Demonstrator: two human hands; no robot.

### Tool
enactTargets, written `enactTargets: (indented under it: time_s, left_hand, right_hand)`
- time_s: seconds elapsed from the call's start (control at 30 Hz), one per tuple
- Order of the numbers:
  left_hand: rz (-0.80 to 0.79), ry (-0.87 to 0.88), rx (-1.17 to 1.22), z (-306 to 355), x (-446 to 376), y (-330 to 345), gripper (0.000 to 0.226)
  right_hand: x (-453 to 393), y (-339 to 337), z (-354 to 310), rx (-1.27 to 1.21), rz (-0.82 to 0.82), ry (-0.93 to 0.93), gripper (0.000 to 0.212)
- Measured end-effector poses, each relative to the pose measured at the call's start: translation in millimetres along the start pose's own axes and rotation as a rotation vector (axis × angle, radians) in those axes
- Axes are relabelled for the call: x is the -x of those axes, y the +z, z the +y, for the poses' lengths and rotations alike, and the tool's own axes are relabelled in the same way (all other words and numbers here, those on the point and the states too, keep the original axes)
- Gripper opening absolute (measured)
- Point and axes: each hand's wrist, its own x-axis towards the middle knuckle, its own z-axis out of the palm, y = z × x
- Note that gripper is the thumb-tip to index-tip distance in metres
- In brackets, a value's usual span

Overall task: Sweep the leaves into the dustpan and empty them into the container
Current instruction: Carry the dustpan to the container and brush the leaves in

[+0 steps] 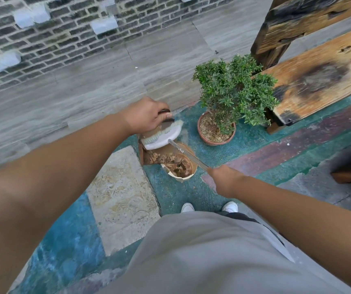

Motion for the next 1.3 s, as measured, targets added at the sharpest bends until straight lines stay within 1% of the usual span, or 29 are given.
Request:
enactTargets:
  time_s: [0.13, 0.4, 0.6, 0.73, 0.8, 0.9, 1.03, 1.17, 1.3]
  left_hand:
    - [-0.002, 0.044, -0.028, -0.9, 0.3, 3.6, 0.033]
    - [-0.046, 0.025, -0.025, -4.9, 4.8, 1.2, 0.032]
    - [-0.101, 0.021, -0.047, -5.8, 9.4, 4.0, 0.032]
    - [-0.088, 0.036, -0.056, -5.0, 11.5, 2.6, 0.030]
    - [-0.090, 0.031, -0.062, -7.8, 13.1, 1.6, 0.031]
    - [-0.112, 0.040, -0.060, -10.0, 14.2, 0.2, 0.031]
    - [-0.158, 0.074, -0.069, -4.8, 12.5, -3.4, 0.031]
    - [-0.173, 0.100, -0.055, 3.1, 10.1, -4.6, 0.030]
    - [-0.189, 0.099, -0.055, 8.7, 7.7, -4.2, 0.030]
  right_hand:
    - [14.6, 10.4, 15.7, 0.072, -0.049, 0.015, 0.051]
    - [34.8, 29.2, 49.9, 0.089, -0.101, 0.107, 0.058]
    - [47.9, 42.5, 61.3, 0.083, -0.105, 0.163, 0.055]
    - [55.1, 50.0, 67.3, -0.004, -0.119, 0.205, 0.052]
    - [58.3, 45.2, 65.7, -0.074, -0.105, 0.213, 0.059]
    - [57.8, 27.8, 57.1, -0.157, -0.076, 0.182, 0.067]
    - [39.7, 3.1, 37.7, -0.111, -0.002, 0.078, 0.058]
    - [22.4, -13.3, 10.0, 0.015, 0.027, -0.003, 0.054]
    - [15.5, -9.8, -5.1, 0.181, 0.022, -0.061, 0.053]
